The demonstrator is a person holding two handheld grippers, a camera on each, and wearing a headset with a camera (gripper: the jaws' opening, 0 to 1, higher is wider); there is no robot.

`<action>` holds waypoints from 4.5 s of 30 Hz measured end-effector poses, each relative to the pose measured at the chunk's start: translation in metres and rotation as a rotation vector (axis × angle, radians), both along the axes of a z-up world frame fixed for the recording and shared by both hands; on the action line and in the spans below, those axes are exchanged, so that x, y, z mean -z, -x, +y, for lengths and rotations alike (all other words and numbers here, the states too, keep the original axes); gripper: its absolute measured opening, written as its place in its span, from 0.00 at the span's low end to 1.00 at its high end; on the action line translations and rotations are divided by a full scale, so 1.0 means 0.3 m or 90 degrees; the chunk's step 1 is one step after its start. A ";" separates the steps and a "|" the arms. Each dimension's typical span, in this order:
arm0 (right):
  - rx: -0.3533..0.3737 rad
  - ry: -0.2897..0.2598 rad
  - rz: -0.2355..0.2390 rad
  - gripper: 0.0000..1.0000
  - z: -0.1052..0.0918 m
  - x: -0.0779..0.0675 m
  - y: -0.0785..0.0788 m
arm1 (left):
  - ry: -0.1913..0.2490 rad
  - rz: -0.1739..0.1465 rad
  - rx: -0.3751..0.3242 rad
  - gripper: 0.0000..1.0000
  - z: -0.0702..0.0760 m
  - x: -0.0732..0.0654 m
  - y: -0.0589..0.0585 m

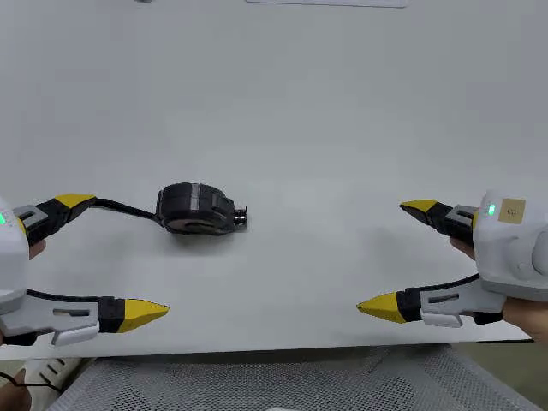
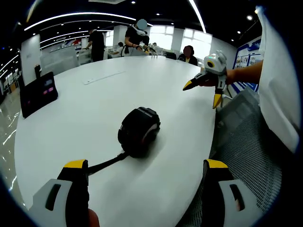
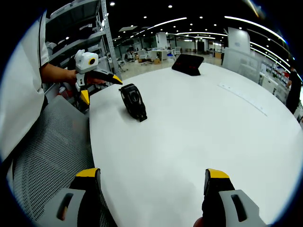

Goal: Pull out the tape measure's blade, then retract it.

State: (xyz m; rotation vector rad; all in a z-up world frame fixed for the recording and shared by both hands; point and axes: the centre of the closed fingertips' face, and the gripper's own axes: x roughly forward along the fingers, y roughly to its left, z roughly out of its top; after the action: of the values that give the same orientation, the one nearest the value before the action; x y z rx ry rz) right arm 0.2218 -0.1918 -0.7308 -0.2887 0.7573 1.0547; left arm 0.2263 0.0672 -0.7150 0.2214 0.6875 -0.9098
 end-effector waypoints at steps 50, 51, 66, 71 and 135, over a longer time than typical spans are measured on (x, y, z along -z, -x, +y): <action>-0.074 -0.010 -0.008 0.82 0.113 0.038 -0.096 | -0.035 0.015 0.091 0.78 -0.068 0.063 -0.120; -0.075 -0.010 -0.008 0.82 0.116 0.038 -0.097 | -0.034 0.015 0.093 0.77 -0.071 0.064 -0.121; -0.085 -0.013 0.003 0.83 0.135 0.048 -0.103 | -0.059 0.012 0.129 0.59 -0.099 0.107 -0.156; -0.088 -0.008 0.001 0.82 0.135 0.055 -0.103 | -0.059 0.012 0.140 0.55 -0.119 0.114 -0.168; -0.190 -0.056 -0.038 0.55 0.379 0.100 -0.177 | -0.087 0.016 0.197 0.30 -0.156 0.136 -0.184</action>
State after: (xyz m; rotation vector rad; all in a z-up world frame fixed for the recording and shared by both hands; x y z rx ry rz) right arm 0.2750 -0.0780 -0.7608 -0.3638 0.6240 1.3507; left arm 0.2816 0.0203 -0.7556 0.4471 0.7521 -1.1638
